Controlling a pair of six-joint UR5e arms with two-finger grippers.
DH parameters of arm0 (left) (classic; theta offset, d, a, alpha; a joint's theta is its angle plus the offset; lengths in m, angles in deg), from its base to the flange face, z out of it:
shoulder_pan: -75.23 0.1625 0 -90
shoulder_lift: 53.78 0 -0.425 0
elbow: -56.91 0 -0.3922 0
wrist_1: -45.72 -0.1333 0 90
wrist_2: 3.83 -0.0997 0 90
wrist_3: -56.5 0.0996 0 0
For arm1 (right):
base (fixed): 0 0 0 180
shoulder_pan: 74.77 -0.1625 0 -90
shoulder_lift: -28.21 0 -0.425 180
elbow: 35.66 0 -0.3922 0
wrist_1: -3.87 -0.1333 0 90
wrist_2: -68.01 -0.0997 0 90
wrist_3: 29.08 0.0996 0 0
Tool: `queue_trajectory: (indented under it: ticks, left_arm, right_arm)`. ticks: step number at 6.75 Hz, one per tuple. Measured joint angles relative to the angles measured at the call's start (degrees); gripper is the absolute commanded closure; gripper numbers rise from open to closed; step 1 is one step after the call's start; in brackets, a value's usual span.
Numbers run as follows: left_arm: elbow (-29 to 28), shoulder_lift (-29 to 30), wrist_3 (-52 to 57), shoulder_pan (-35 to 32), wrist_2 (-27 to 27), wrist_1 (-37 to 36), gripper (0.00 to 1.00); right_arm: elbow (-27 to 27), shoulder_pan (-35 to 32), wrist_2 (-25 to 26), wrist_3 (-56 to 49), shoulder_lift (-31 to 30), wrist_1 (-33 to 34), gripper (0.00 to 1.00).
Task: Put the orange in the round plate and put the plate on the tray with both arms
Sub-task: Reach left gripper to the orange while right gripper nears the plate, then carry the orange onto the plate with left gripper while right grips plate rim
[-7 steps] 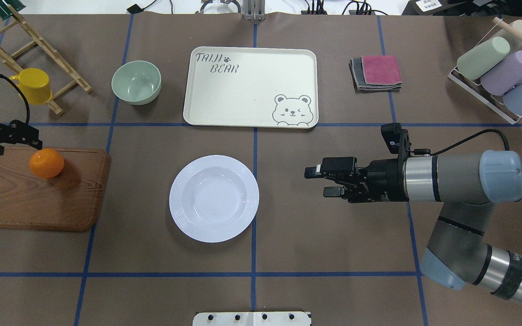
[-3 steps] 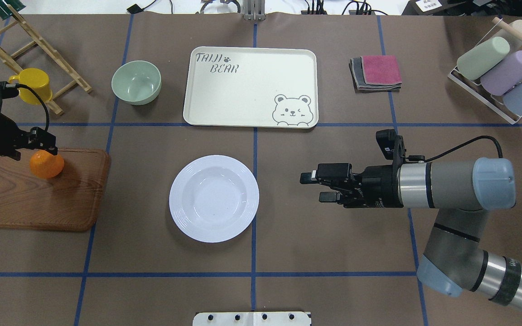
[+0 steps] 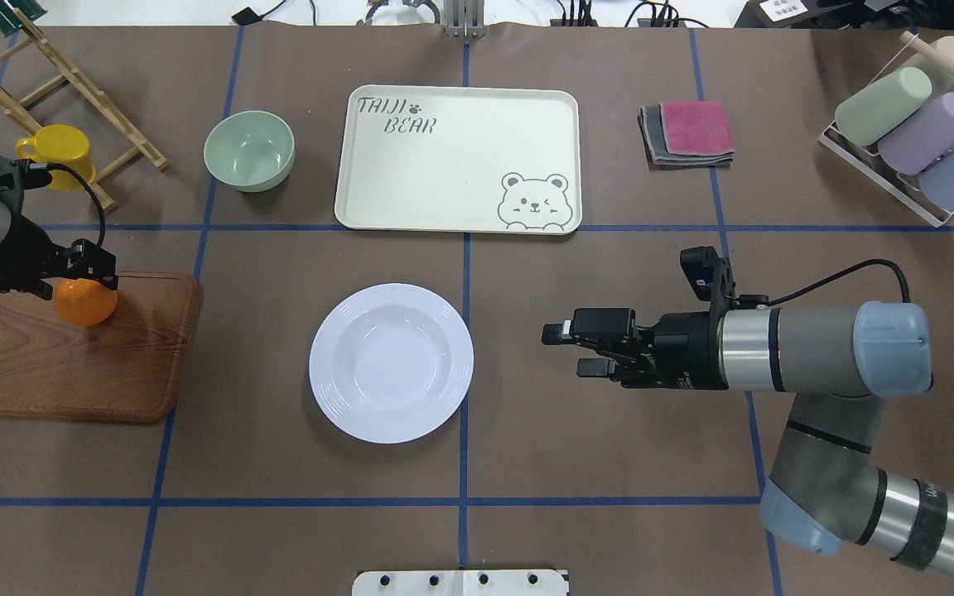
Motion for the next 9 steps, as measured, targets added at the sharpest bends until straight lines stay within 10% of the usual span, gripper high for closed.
queue_trajectory:
  ticks: [4, 9]
  left_arm:
    - [-1.01, 0.79, -4.65, 1.21, 1.21, 4.06, 0.27]
    - [2.23, 18.93, -24.21, 8.48, -1.43, -7.52, 0.27]
  right_arm:
    - [0.16, 3.16, 4.74, -0.14, 0.75, -0.16, 0.02]
    - [6.47, 9.6, 16.64, -1.1, 5.57, 0.1, 0.02]
